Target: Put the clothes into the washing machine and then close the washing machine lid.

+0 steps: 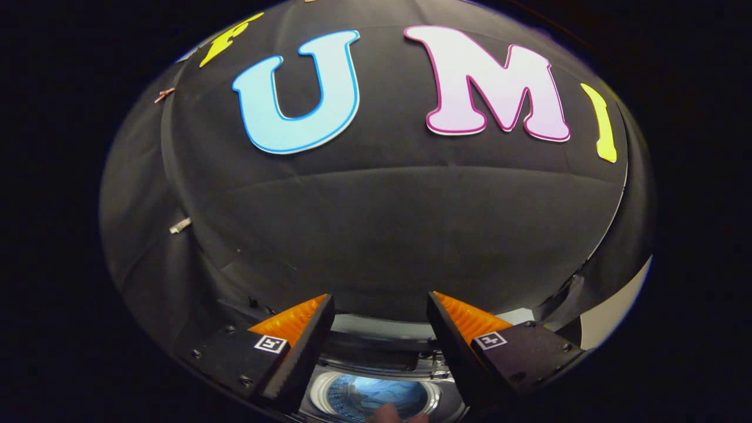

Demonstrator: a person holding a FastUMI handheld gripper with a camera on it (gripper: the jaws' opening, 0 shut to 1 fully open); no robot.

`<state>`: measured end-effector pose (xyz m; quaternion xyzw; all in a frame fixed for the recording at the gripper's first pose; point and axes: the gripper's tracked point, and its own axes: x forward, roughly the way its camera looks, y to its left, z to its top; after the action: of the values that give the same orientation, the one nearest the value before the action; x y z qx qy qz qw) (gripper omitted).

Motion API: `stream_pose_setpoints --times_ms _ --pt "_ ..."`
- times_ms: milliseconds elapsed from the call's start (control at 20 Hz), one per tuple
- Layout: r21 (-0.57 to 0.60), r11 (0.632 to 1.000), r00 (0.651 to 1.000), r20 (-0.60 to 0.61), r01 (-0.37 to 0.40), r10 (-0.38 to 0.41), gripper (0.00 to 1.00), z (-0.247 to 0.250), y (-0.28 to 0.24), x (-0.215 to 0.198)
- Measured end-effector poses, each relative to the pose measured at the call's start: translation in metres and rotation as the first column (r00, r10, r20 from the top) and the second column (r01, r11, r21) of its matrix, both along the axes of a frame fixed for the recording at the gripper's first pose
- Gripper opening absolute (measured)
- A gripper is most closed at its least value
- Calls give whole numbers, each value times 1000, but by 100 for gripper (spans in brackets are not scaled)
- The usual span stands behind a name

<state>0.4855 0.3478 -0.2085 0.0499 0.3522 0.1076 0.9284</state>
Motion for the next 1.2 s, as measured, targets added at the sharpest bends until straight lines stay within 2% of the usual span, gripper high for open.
stream_pose_setpoints --times_ms 150,350,550,850,1200 --pt "35 999 999 -10 37 -37 100 -4 -4 3" --pt "0 1000 1000 -3 13 -13 99 -2 -3 -3" --pt "17 1000 997 82 4 -6 99 6 -6 -16" --pt "-5 998 980 188 62 -60 100 17 -11 -41" --pt "13 998 959 274 68 -69 100 24 -15 -58"
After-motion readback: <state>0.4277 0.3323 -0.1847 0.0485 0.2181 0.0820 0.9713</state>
